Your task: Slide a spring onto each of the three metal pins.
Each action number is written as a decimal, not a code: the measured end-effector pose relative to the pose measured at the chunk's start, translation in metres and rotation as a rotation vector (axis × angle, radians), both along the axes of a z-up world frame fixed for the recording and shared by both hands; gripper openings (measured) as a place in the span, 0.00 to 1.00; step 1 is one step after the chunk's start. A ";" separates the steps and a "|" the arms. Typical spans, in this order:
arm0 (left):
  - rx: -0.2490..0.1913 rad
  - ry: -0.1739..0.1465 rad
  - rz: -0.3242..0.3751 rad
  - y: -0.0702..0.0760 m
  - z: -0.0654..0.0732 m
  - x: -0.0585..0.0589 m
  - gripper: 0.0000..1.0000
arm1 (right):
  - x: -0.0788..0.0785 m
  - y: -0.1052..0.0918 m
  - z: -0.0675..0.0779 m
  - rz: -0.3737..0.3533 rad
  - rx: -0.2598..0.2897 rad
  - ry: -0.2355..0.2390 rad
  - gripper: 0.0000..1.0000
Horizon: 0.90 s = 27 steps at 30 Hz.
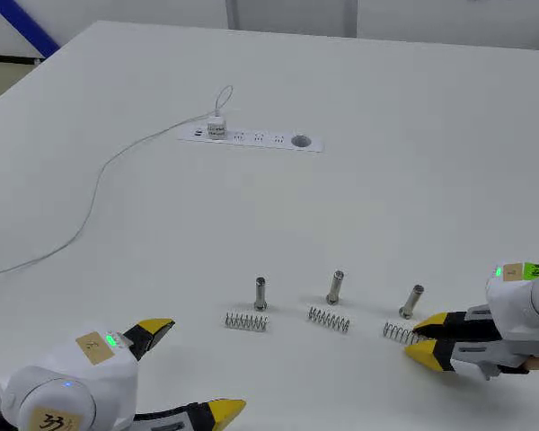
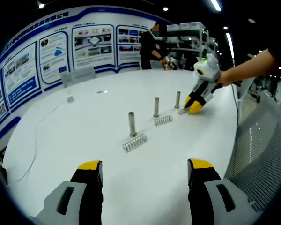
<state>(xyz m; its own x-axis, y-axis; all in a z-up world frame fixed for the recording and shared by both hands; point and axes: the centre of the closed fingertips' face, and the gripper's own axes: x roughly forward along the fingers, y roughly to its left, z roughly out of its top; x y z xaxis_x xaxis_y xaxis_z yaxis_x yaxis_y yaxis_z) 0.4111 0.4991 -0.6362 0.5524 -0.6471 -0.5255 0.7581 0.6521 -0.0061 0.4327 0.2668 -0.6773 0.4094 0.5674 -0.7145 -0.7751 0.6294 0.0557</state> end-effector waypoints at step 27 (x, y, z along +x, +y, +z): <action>-0.022 -0.023 -0.082 -0.018 0.009 -0.011 0.72 | -0.008 0.003 0.023 -0.017 -0.051 -0.084 0.10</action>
